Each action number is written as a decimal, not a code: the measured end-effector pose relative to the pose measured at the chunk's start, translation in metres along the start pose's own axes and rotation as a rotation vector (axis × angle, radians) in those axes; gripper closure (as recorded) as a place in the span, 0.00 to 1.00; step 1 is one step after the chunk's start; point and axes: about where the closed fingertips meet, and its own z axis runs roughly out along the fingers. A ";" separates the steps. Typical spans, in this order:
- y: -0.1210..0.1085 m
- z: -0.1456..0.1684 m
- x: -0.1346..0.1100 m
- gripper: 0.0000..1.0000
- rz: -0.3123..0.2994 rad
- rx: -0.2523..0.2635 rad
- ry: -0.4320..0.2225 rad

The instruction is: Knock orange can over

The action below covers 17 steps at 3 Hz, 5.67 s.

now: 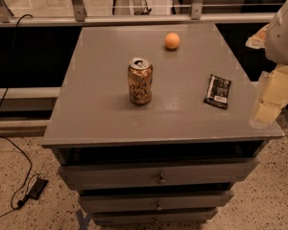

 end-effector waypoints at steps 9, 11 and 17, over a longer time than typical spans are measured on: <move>-0.061 0.104 -0.189 0.00 0.001 -0.182 -1.051; -0.054 0.126 -0.212 0.00 0.052 -0.185 -1.208; -0.086 0.066 -0.236 1.00 -0.092 -0.147 -0.774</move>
Offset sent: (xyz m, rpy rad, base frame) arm 0.1120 0.0521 0.0582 0.1824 -0.2922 0.2643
